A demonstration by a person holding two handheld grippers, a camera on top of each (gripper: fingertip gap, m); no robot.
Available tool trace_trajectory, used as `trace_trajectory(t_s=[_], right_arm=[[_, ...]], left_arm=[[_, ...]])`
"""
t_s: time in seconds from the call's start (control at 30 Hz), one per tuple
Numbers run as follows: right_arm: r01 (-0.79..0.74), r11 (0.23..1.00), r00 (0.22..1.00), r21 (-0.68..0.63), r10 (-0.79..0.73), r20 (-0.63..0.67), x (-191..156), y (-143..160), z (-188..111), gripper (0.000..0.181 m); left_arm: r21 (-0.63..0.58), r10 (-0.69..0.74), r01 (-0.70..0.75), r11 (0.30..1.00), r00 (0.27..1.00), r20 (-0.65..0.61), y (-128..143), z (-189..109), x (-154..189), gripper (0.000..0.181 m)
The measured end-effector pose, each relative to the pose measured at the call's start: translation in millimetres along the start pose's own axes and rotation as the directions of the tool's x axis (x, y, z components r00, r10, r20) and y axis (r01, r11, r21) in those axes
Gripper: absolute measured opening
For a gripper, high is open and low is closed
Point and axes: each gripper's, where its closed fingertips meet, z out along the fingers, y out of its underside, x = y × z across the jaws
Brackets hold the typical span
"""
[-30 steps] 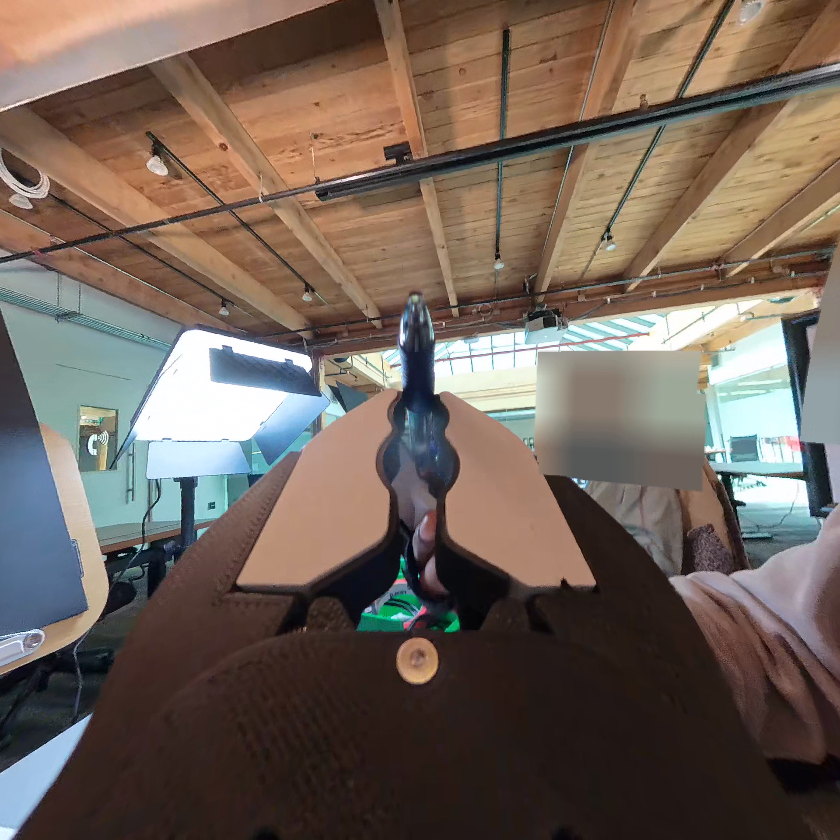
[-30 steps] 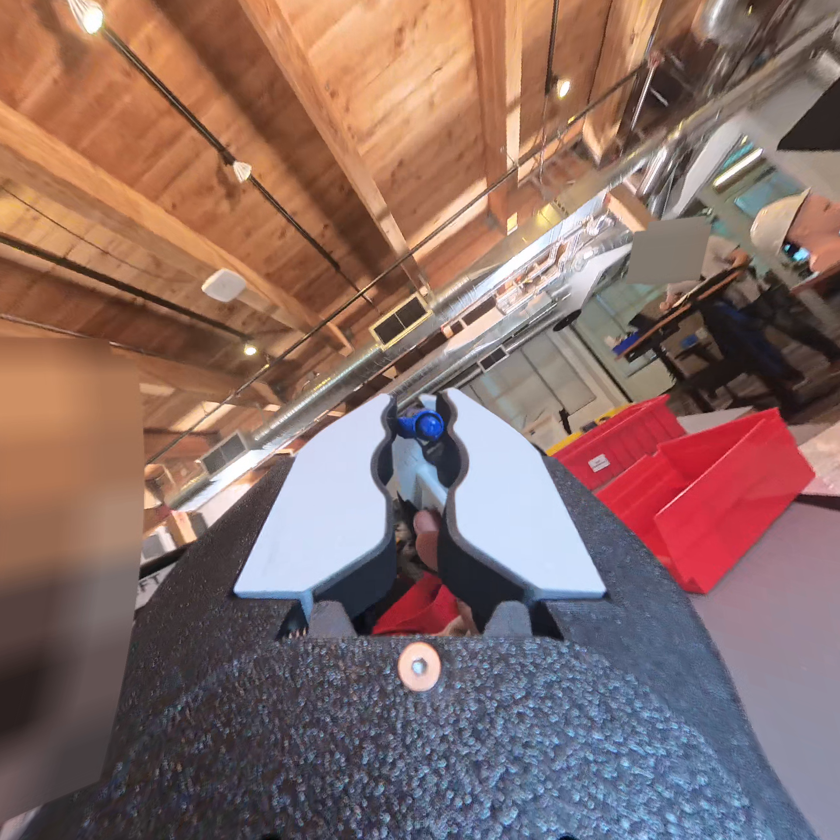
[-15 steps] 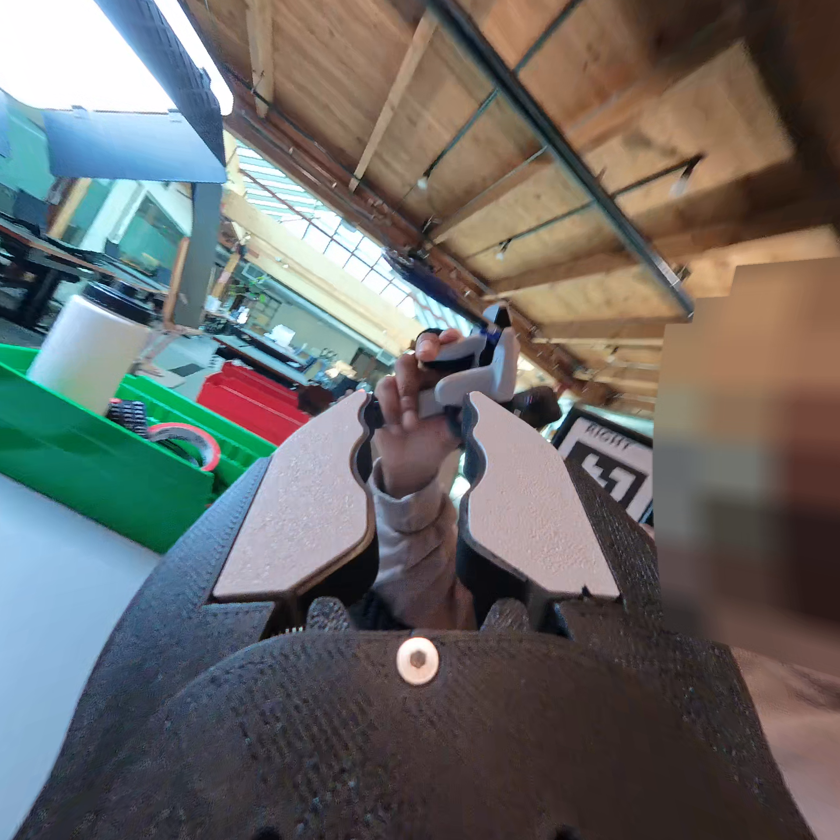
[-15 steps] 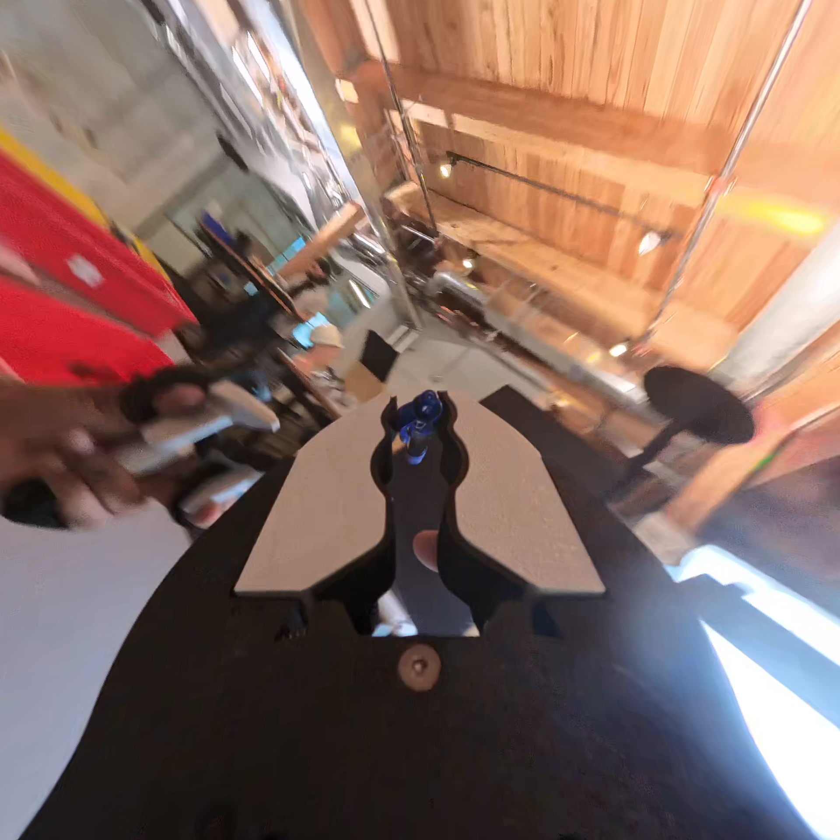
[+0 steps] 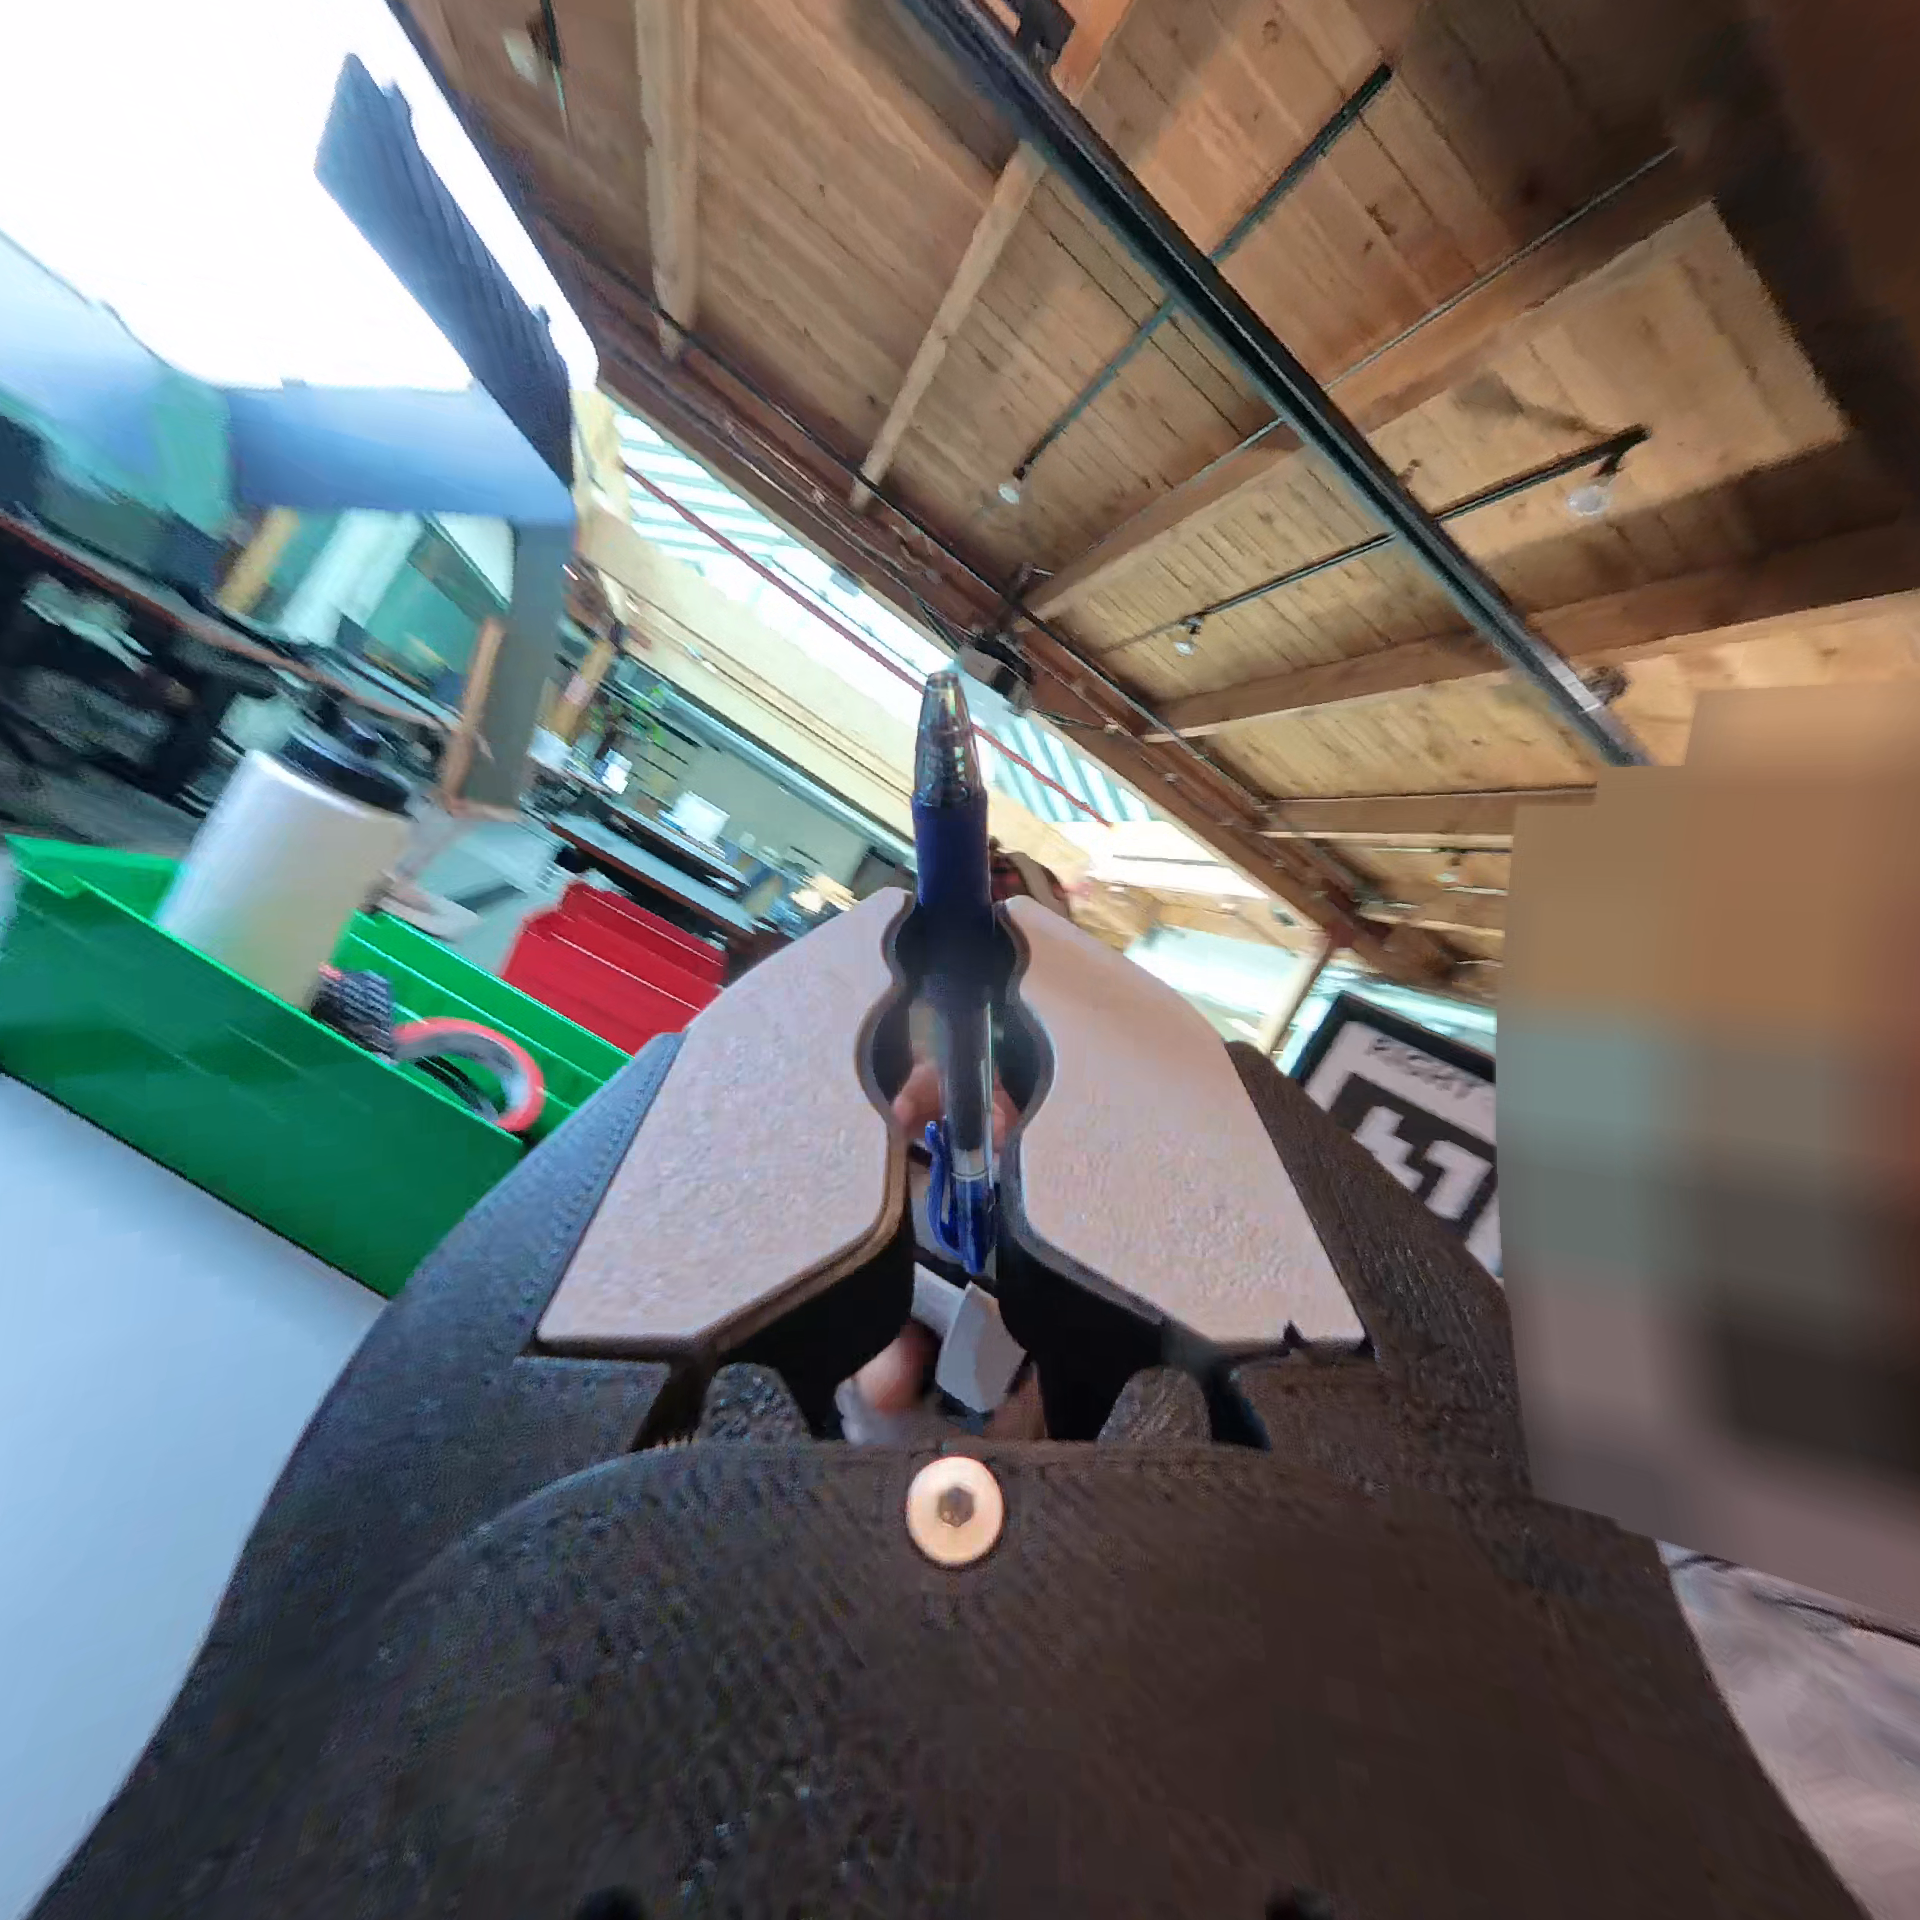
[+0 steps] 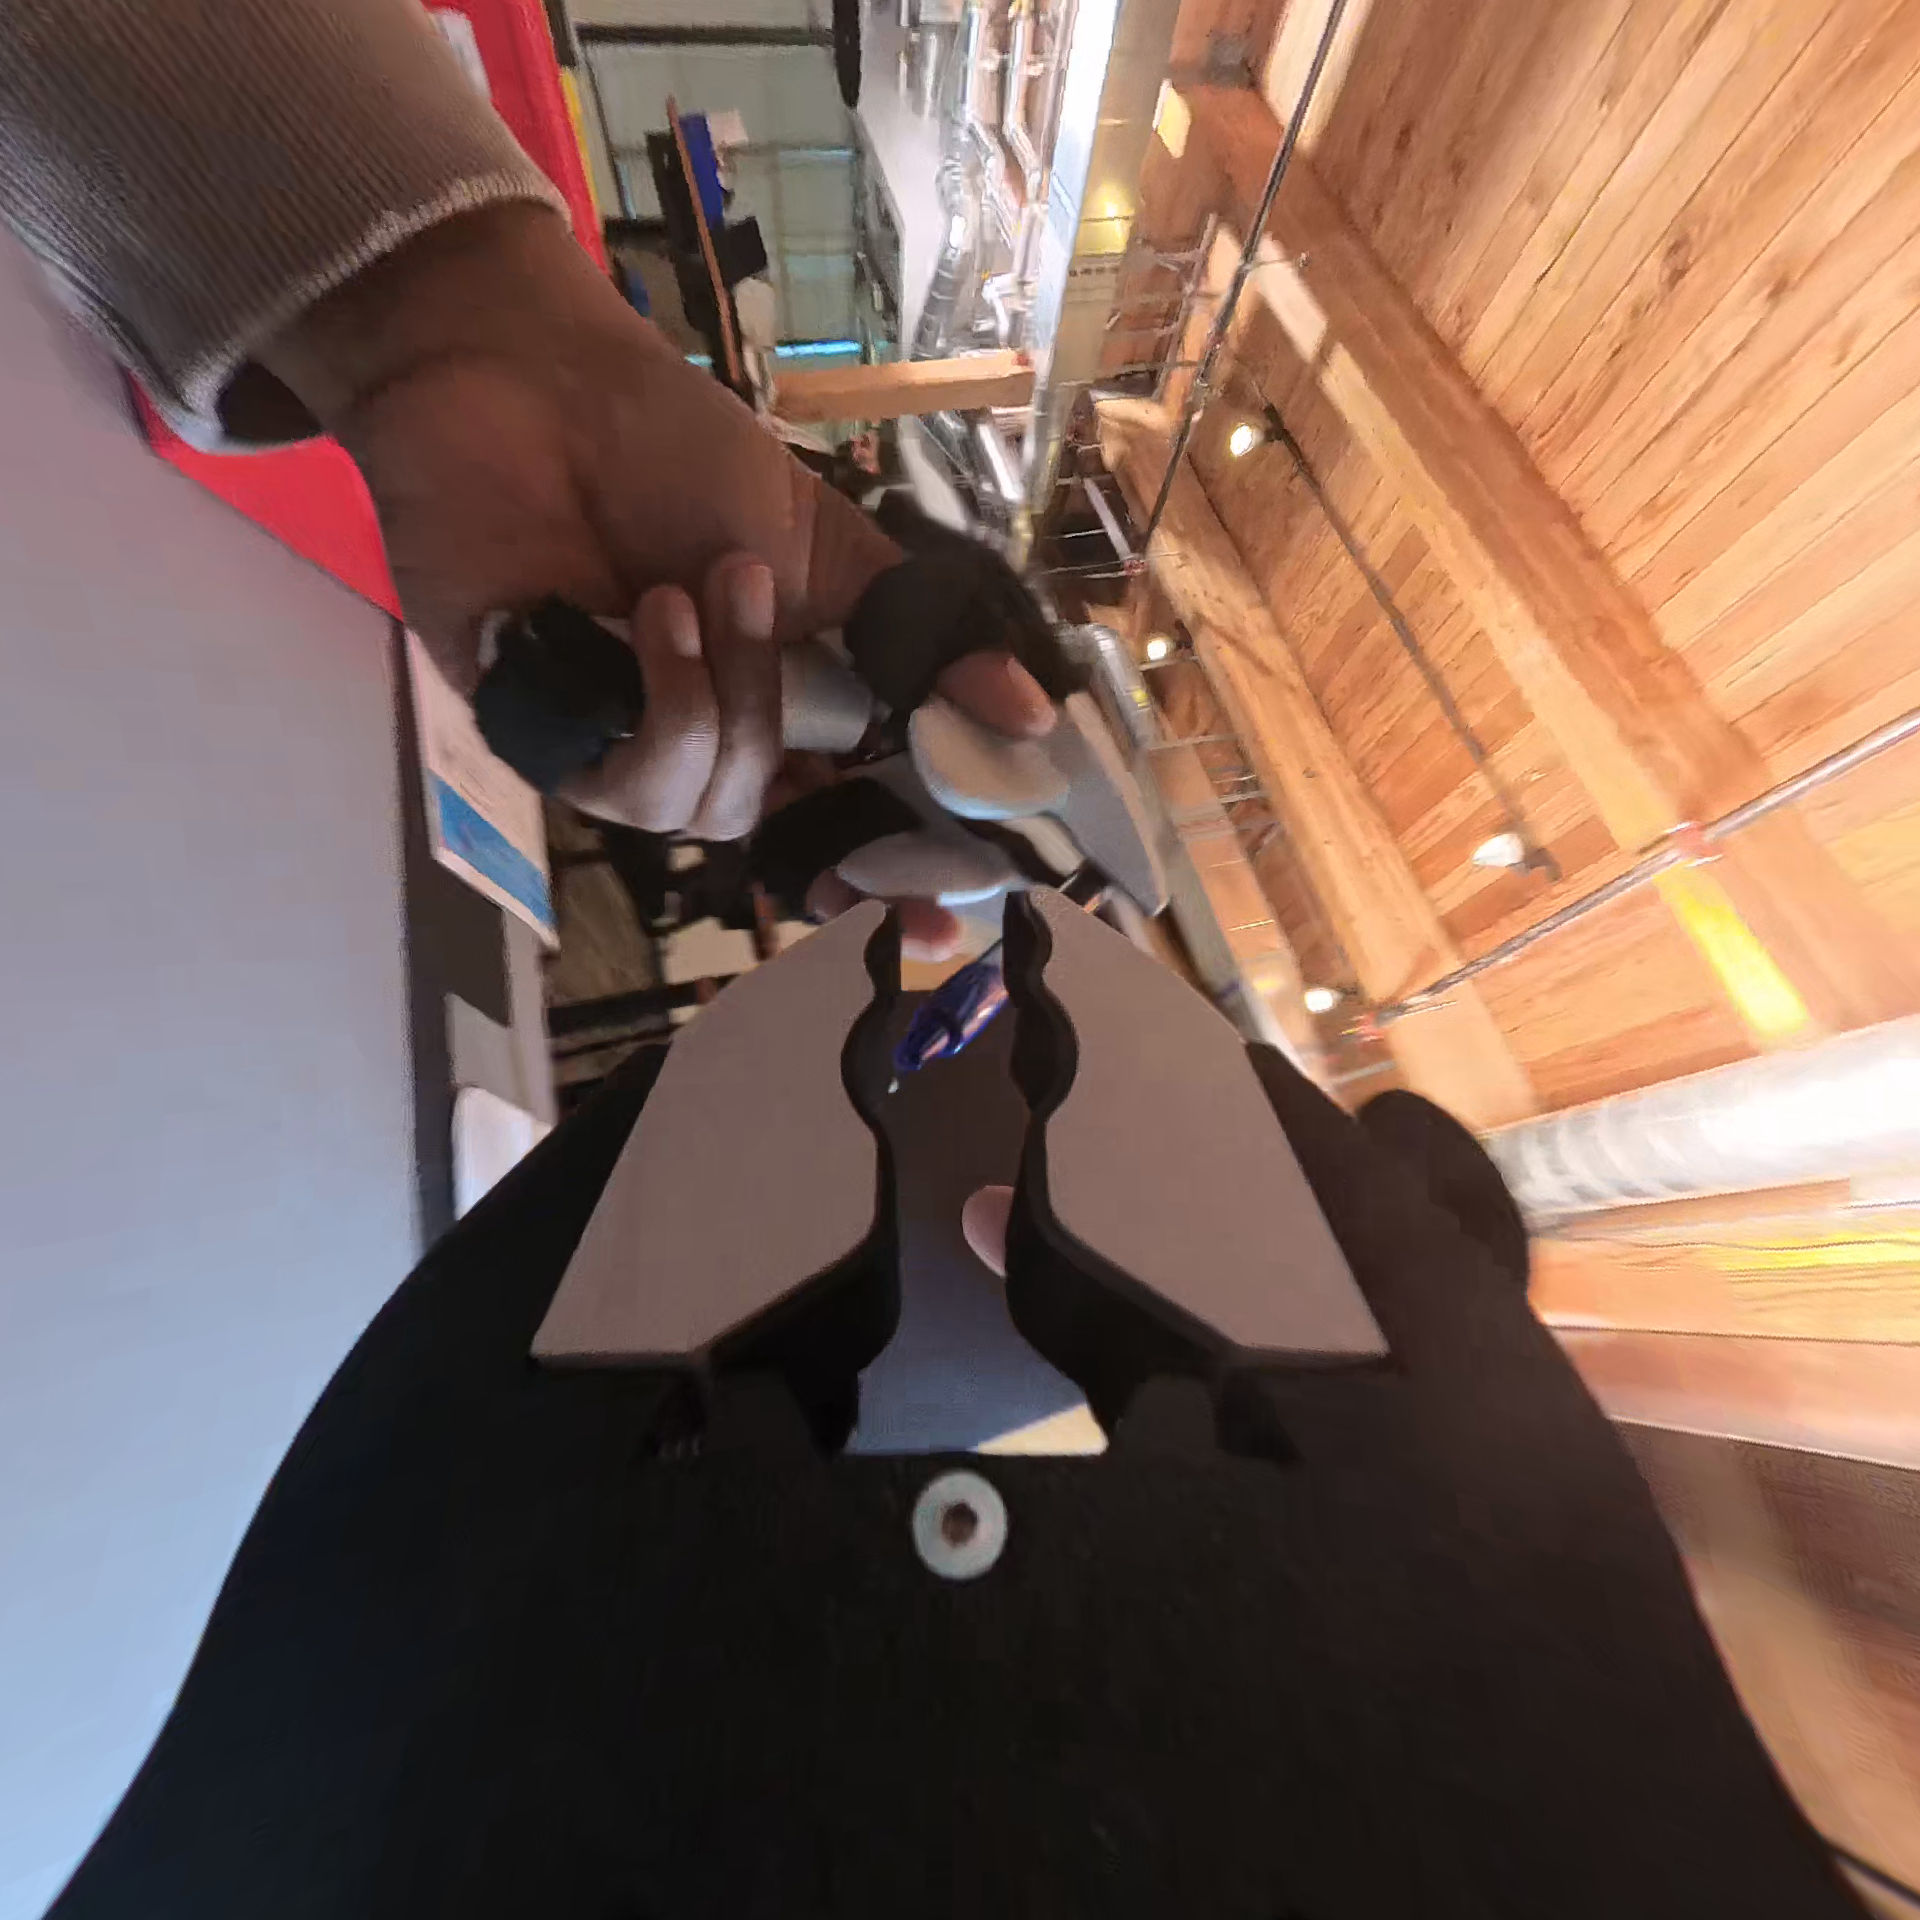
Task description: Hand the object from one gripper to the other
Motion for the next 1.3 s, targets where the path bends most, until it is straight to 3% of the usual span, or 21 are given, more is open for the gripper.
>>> trace_trajectory(t_s=[0.1, 0.17, 0.2, 0.23, 0.3, 0.33, 0.4, 0.47, 0.53, 0.6, 0.67, 0.73, 0.8, 0.9, 1.03, 1.13, 1.2, 1.3], right_arm=[[-0.292, 0.956, 0.949, -0.038, 0.295, 0.116, -7.4, 8.5, 2.7, 0.034], [-0.573, 0.818, 0.802, -0.054, 0.573, 0.169, -5.5, 6.4, 4.8, 0.036], [-0.723, 0.69, 0.67, -0.05, 0.716, 0.196, -1.7, 2.5, 6.1, 0.037], [-0.859, 0.509, 0.484, -0.052, 0.842, 0.24, 1.8, -3.3, 7.5, 0.036], [-0.987, 0.091, 0.043, -0.131, 0.942, 0.332, 0.2, -13.5, 12.5, 0.041], [-0.978, -0.093, -0.159, -0.188, 0.913, 0.376, -2.6, -20.9, 14.2, 0.047], [-0.875, -0.402, -0.483, -0.269, 0.759, 0.437, -0.1, -33.2, 15.5, 0.055], [-0.685, -0.665, -0.709, -0.297, 0.516, 0.48, 15.5, -33.8, 14.7, 0.057], [-0.537, -0.793, -0.789, -0.289, 0.35, 0.505, 27.9, -25.5, 12.9, 0.057], [-0.493, -0.831, -0.795, -0.26, 0.309, 0.522, 36.4, -20.6, 10.4, 0.056], [-0.481, -0.846, -0.784, -0.23, 0.297, 0.545, 47.7, -19.6, 6.5, 0.052], [-0.484, -0.858, -0.759, -0.173, 0.313, 0.571, 61.8, -15.8, 0.1, 0.027], [-0.539, -0.838, -0.705, -0.086, 0.394, 0.59, 76.8, -7.6, -7.8, 0.017], [-0.681, -0.732, -0.593, 0.008, 0.558, 0.581, 95.6, 3.0, -18.2, 0.012], [-0.882, -0.436, -0.302, 0.177, 0.813, 0.497, 117.9, 10.8, -33.9, 0.012], [-0.952, -0.161, -0.056, 0.262, 0.929, 0.365, 131.2, 15.1, -43.2, 0.011], [-0.954, 0.085, 0.159, 0.289, 0.956, 0.245, 133.7, 13.7, -46.3, 0.012], [-0.791, 0.553, 0.576, 0.262, 0.817, 0.013, 126.3, 7.3, -44.7, 0.012]], left_arm=[[0.08, 0.222, -0.228, 0.97, 0.972, 0.074, -30.0, -14.7, 12.6, 0.012], [0.106, 0.399, -0.415, 0.904, 0.905, 0.147, -45.9, -23.3, 24.1, 0.012], [0.101, 0.494, -0.516, 0.851, 0.85, 0.185, -50.6, -25.9, 30.7, 0.012], [0.091, 0.584, -0.611, 0.787, 0.784, 0.211, -53.0, -26.8, 38.9, 0.012], [0.056, 0.731, -0.763, 0.644, 0.635, 0.252, -52.9, -25.1, 54.4, 0.012], [0.039, 0.785, -0.818, 0.574, 0.563, 0.26, -50.5, -22.9, 61.8, 0.012], [0.011, 0.86, -0.892, 0.452, 0.439, 0.259, -41.8, -16.6, 73.7, 0.012], [-0.012, 0.911, -0.935, 0.355, 0.343, 0.23, -28.6, -8.2, 82.8, 0.012], [-0.007, 0.943, -0.958, 0.288, 0.282, 0.179, -12.8, 1.1, 92.4, 0.012], [0.001, 0.96, -0.966, 0.257, 0.255, 0.115, 5.3, 10.7, 99.0, 0.012], [0.002, 0.971, -0.973, 0.233, 0.232, 0.057, 23.3, 19.2, 101.6, 0.012], [-0.021, 0.98, -0.98, 0.196, 0.195, 0.033, 35.2, 25.0, 98.5, 0.012], [-0.042, 0.983, -0.982, 0.185, 0.184, 0.031, 39.0, 26.6, 92.9, 0.012], [-0.125, 0.96, -0.952, 0.278, 0.28, 0.007, 41.9, 26.0, 69.1, 0.012], [-0.252, 0.793, -0.775, 0.579, 0.608, -0.048, 54.4, 22.1, 29.1, 0.013], [-0.313, 0.535, -0.519, 0.796, 0.844, -0.038, 58.7, 14.9, 4.2, 0.028], [-0.298, 0.324, -0.314, 0.901, 0.946, -0.016, 55.2, 11.9, -4.4, 0.036], [-0.209, 0.061, -0.064, 0.976, 0.998, -0.021, 43.6, 11.4, -5.8, 0.038]])
